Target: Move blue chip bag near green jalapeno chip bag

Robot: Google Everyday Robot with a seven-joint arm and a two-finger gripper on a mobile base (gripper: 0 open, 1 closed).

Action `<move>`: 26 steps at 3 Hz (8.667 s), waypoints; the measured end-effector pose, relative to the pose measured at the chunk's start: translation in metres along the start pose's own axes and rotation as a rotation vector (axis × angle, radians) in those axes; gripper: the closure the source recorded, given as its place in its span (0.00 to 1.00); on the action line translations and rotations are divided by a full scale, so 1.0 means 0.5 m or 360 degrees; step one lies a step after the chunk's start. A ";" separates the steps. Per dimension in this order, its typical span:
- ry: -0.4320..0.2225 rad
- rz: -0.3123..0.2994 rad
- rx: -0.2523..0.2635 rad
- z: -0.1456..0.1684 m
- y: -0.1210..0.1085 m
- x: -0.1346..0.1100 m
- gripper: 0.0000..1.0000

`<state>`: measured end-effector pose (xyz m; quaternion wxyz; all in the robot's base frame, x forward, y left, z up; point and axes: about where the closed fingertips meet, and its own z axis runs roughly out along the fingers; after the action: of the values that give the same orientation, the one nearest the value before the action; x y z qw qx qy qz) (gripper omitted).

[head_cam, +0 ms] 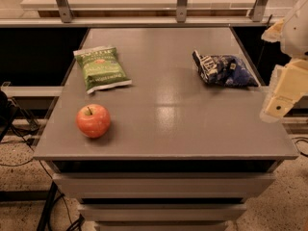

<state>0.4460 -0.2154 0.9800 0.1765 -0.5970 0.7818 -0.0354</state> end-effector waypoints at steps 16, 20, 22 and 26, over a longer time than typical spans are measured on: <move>-0.0070 -0.0186 0.0091 0.178 -0.316 -0.069 1.00; -0.0167 -0.0849 0.0016 0.231 -0.287 -0.374 1.00; -0.0173 -0.0937 0.0007 0.290 -0.287 -0.528 1.00; -0.0257 -0.0796 -0.0001 0.340 -0.334 -0.647 0.36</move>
Offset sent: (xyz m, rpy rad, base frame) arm 0.0988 0.0197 -0.0388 0.0018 -0.0247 0.1639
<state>0.7267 0.0693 0.9408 0.2239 -0.7726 0.5933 -0.0300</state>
